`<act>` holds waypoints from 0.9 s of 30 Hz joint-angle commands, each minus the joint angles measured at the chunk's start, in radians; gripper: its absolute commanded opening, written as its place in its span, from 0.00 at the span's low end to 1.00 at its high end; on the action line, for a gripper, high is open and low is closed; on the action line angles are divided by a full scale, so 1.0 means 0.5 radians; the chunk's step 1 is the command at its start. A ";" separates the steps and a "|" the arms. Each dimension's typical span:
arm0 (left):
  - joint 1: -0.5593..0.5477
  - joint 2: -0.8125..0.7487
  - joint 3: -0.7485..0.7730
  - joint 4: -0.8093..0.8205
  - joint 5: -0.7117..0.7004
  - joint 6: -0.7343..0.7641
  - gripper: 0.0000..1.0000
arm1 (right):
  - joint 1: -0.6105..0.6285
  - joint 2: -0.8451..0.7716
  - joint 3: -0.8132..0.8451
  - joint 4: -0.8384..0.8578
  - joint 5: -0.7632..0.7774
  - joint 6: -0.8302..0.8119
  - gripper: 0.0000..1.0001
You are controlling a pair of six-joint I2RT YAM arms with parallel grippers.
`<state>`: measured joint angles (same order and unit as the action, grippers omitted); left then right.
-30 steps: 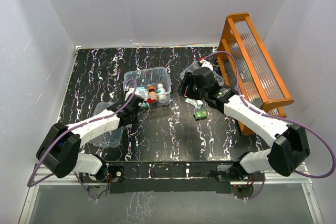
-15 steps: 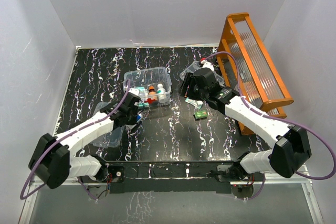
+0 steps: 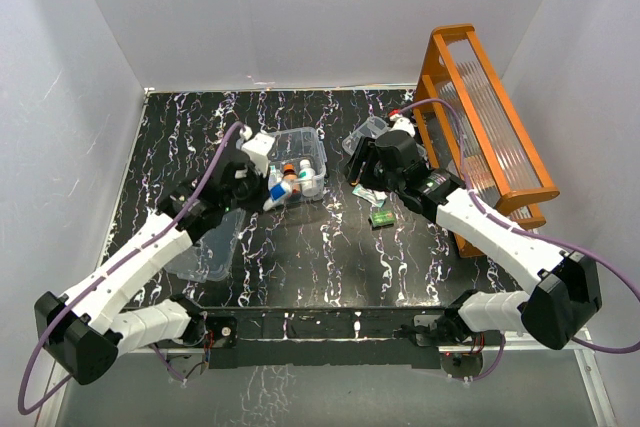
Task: Organize the medicine kit
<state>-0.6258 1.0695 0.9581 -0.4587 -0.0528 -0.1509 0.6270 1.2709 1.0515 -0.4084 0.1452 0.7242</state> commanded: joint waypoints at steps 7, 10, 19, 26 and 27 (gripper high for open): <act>0.026 0.653 0.774 -0.041 -0.031 0.809 0.00 | -0.026 -0.141 -0.018 0.072 0.100 0.003 0.56; 0.090 0.865 0.916 -0.030 0.010 0.949 0.00 | -0.034 -0.174 -0.030 0.047 0.129 -0.008 0.57; 0.293 1.324 1.103 0.144 0.156 1.148 0.00 | -0.051 -0.246 -0.079 0.006 0.170 -0.015 0.57; 0.294 1.563 1.148 0.302 0.095 1.221 0.00 | -0.057 -0.234 -0.093 0.000 0.151 0.003 0.57; 0.294 1.585 1.146 0.330 0.098 1.217 0.00 | -0.057 -0.233 -0.094 -0.001 0.146 0.005 0.57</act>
<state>-0.4740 1.8412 1.4895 -0.3569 -0.0105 0.4240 0.6056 1.1740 1.0161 -0.4362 0.2039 0.7269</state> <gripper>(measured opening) 0.007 0.568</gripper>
